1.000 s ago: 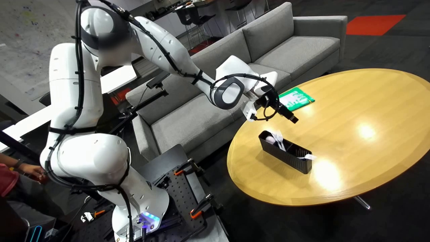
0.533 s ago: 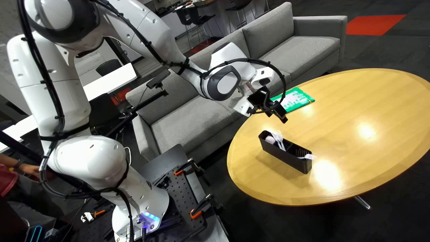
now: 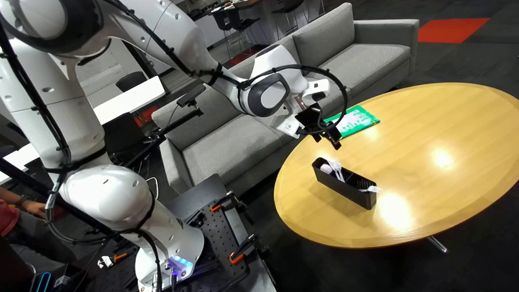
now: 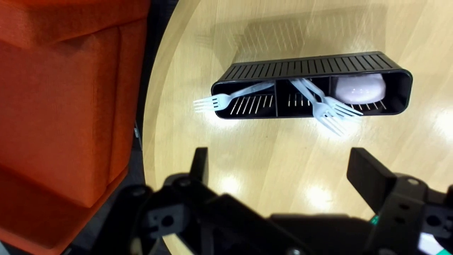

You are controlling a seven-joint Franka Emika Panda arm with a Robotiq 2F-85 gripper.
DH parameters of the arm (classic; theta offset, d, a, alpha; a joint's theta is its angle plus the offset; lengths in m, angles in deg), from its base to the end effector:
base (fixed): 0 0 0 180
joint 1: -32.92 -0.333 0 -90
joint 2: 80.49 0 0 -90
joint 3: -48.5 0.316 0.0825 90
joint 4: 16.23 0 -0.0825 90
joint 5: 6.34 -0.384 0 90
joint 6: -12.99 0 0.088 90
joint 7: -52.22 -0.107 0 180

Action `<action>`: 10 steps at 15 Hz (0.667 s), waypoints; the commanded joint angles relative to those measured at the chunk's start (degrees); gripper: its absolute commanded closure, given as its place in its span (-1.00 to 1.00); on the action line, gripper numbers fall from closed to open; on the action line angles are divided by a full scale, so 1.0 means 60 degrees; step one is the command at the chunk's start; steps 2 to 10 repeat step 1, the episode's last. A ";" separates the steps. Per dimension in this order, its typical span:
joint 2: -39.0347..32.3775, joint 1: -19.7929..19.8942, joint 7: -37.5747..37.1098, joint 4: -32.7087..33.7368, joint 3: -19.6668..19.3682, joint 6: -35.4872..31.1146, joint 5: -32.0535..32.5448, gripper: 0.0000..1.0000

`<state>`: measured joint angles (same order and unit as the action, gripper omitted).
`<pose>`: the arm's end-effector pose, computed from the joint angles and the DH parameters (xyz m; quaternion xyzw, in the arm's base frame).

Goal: Put the white fork on the table into the utensil basket

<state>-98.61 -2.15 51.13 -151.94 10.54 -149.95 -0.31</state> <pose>0.5301 -0.0259 0.2418 0.9869 0.0365 0.1054 0.1166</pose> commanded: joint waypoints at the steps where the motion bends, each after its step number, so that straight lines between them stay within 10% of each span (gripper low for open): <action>1: 0.0203 0.1055 -0.0700 0.0046 0.0927 0.0029 0.0999 -1.00; 10: 0.0203 0.1055 -0.0700 0.0046 0.0927 0.0029 0.0999 -1.00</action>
